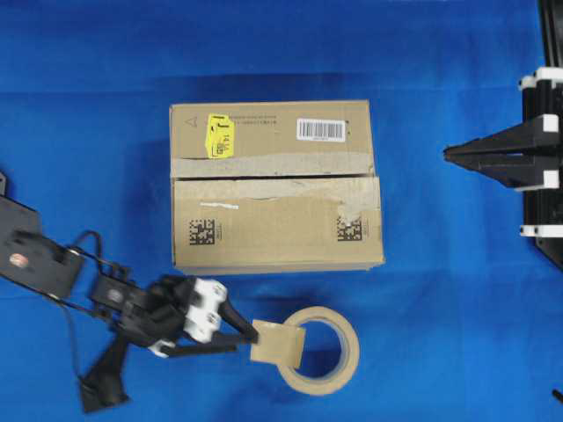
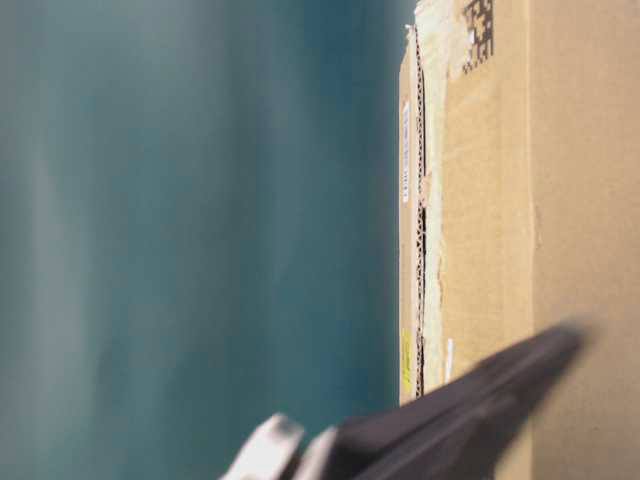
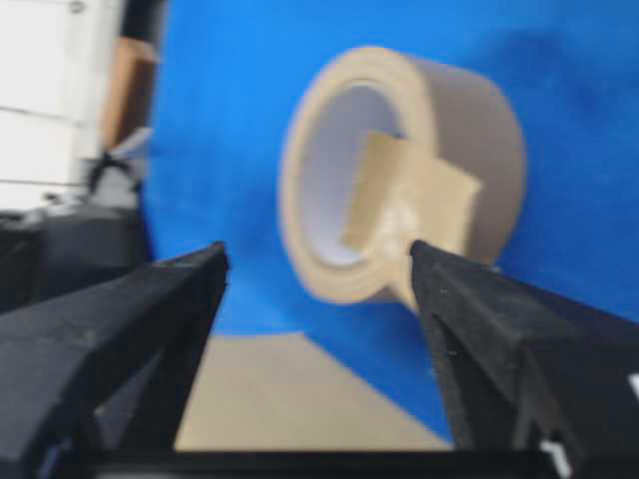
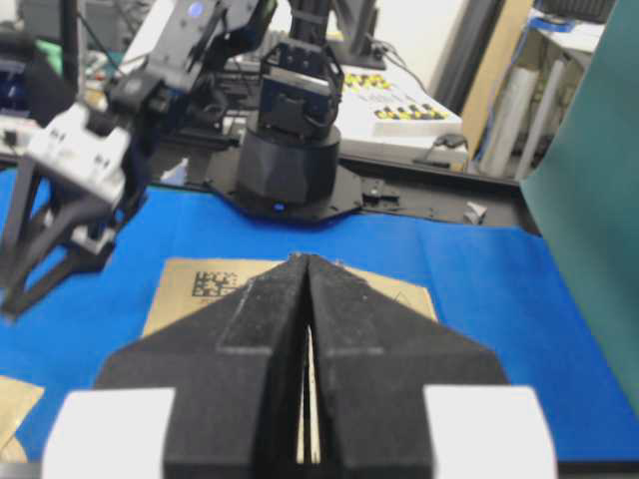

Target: Apply tape along the seams of the closed cardboard box to seal it securely.

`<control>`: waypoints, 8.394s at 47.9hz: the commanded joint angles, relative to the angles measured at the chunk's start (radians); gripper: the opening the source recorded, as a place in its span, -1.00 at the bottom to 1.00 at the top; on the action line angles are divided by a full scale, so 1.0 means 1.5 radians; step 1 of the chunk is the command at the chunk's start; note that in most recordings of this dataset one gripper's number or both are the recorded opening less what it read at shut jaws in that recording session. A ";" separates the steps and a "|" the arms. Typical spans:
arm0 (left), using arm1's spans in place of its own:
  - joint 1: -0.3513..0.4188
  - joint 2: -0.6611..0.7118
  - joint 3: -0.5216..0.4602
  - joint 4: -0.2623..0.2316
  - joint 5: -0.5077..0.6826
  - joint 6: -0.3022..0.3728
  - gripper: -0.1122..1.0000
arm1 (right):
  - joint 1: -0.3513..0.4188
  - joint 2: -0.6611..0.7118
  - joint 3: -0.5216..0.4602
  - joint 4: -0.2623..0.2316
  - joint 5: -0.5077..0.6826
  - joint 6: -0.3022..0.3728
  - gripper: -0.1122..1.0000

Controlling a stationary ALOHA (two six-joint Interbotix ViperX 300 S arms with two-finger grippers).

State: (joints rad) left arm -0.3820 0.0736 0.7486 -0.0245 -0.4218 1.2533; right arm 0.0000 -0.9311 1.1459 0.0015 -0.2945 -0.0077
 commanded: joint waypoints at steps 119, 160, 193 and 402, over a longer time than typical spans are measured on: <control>0.268 -0.127 -0.083 -0.004 0.075 0.181 -0.80 | -0.001 0.041 -0.024 -0.007 0.019 -0.005 -0.83; 0.288 -0.135 -0.015 -0.004 0.202 0.186 -0.80 | -0.001 0.083 -0.024 -0.010 -0.003 -0.006 -0.83; 0.288 -0.132 -0.019 -0.004 0.222 0.186 -0.80 | -0.001 0.202 -0.097 -0.003 -0.026 0.010 -0.83; 0.286 -0.122 -0.201 0.001 0.668 0.161 0.37 | -0.028 0.591 -0.236 0.105 -0.008 0.017 0.00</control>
State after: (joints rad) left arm 0.0491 -0.0752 0.4571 -0.0230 0.5890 1.4972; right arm -0.0460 -0.0307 0.7961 0.1565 -0.3037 0.0215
